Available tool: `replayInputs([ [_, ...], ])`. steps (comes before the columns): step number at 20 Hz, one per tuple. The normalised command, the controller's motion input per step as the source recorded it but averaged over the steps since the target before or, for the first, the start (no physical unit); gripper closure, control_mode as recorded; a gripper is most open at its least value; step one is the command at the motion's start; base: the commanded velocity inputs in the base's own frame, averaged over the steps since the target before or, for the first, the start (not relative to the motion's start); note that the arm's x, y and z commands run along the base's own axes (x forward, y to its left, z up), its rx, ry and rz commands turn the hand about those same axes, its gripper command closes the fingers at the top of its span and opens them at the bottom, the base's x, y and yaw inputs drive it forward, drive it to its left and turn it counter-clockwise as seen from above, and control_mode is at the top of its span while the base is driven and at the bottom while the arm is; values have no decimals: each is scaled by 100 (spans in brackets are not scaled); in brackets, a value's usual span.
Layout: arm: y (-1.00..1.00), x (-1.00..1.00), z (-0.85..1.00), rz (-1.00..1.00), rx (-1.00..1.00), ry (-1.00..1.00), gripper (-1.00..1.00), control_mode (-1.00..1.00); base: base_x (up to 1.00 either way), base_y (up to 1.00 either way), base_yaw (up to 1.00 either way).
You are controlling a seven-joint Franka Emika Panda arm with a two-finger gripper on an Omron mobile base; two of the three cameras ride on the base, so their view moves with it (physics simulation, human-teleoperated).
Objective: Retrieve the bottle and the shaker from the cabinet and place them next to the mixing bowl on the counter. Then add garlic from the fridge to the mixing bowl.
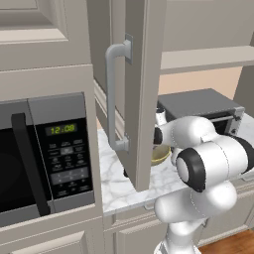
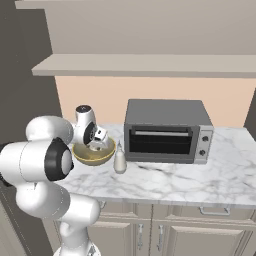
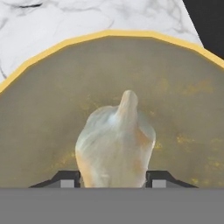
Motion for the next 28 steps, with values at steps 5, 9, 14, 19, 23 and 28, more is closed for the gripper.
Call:
replayInputs([
  [5,0,-2,12,0,0,0,-100,-100,0,0,0],
  [9,-4,-37,39,0,5,-2,-100,-100,0,0,0],
  [14,-10,-67,73,0,12,-7,-100,-100,0,0,0],
  [19,-23,-60,97,0,0,-2,-100,-100,0,0,0],
  [23,-24,-86,85,0,0,-1,-100,-100,0,0,0],
  [28,-8,-81,93,0,-4,-4,-100,-100,0,0,0],
])
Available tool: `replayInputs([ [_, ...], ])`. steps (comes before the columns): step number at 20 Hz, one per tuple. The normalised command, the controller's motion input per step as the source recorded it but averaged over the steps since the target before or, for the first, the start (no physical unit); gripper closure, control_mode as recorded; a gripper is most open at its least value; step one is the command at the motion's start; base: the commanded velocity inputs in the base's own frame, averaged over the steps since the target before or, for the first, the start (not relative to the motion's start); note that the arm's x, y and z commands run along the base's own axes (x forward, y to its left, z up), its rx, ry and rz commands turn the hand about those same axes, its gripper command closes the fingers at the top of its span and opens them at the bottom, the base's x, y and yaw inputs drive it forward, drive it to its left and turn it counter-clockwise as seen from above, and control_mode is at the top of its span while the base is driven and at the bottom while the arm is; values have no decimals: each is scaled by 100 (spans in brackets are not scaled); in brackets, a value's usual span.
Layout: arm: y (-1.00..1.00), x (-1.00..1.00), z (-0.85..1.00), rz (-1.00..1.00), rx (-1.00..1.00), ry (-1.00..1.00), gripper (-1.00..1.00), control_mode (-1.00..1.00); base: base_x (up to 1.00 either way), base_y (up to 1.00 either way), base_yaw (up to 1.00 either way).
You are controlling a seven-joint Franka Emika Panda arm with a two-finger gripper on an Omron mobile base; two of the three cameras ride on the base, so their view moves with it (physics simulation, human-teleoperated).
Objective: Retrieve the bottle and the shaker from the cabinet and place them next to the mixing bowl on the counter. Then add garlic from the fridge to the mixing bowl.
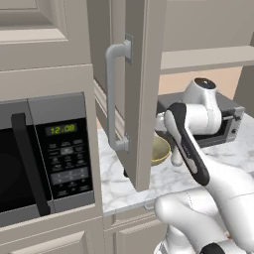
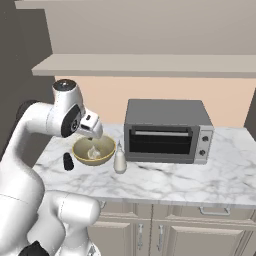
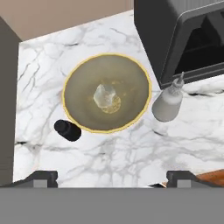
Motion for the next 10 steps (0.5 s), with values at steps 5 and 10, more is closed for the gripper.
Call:
replayInputs([
  [5,-4,-72,100,3,-4,-9,-100,-100,0,0,0],
  [10,0,-57,89,8,-3,-16,-100,-100,0,0,0],
])
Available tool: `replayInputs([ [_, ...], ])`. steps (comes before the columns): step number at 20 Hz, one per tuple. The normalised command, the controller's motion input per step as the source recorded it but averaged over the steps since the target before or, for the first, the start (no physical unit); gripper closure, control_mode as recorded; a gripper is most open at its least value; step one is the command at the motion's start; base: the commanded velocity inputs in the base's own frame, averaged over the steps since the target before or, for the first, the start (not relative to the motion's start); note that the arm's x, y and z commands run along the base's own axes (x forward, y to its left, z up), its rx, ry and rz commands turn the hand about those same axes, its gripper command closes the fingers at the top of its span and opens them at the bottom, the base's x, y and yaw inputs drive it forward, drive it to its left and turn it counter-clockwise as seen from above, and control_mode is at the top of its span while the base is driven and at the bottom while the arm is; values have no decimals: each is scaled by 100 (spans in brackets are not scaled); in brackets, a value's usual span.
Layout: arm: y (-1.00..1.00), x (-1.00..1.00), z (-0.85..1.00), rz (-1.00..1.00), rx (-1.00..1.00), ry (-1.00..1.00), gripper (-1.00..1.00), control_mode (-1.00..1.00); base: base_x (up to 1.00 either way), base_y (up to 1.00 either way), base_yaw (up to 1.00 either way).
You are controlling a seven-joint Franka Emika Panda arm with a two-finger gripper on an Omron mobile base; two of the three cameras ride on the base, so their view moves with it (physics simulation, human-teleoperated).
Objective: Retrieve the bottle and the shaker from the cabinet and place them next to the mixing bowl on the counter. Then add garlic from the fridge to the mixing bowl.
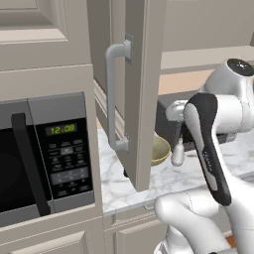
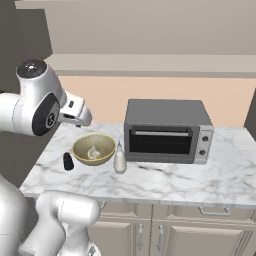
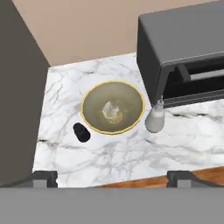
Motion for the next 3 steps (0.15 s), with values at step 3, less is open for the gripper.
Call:
replayInputs([
  [3,0,-44,90,6,-1,-23,-100,-100,0,0,0],
])
